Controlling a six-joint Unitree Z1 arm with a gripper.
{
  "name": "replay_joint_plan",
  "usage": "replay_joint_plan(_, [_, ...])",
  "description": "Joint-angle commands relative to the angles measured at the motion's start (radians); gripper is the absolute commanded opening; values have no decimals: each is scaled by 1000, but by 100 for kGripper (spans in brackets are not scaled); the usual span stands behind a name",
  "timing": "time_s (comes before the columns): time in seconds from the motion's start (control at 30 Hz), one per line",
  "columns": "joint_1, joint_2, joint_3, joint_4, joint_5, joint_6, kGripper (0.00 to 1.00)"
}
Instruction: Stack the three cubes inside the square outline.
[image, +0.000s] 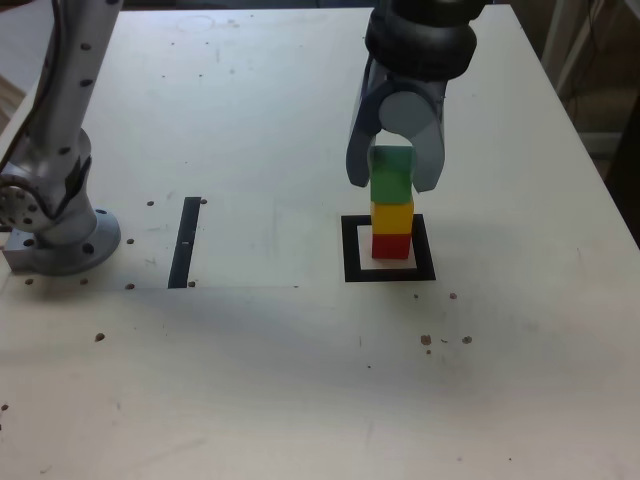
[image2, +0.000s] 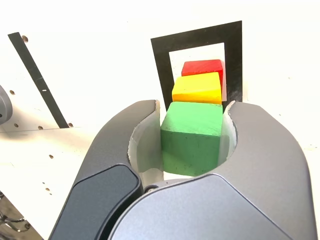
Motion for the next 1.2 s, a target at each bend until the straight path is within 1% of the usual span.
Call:
replay_joint_plan(0.0, [2,10,5,4,0,2,41])
replay_joint_plan(0.07, [2,12,8,4,1,2,49])
replay_joint_plan(0.13, [3,14,8,5,1,5,61])
replay_joint_plan(0.17, [4,15,8,4,1,7,69])
replay_joint_plan(0.23, [5,15,5,3,0,11,79])
replay_joint_plan(0.3, [6,14,3,2,2,13,86])
replay_joint_plan(0.43, [6,8,-1,1,13,11,95])
replay_joint_plan(0.5, [6,2,-1,2,23,9,98])
replay_joint_plan(0.6, [7,-8,3,3,34,5,99])
replay_joint_plan(0.83, [6,-56,21,3,38,-4,99])
replay_joint_plan(1.1, [-7,-197,52,10,31,-8,99])
replay_joint_plan(1.17, [-11,-252,85,13,31,-9,99])
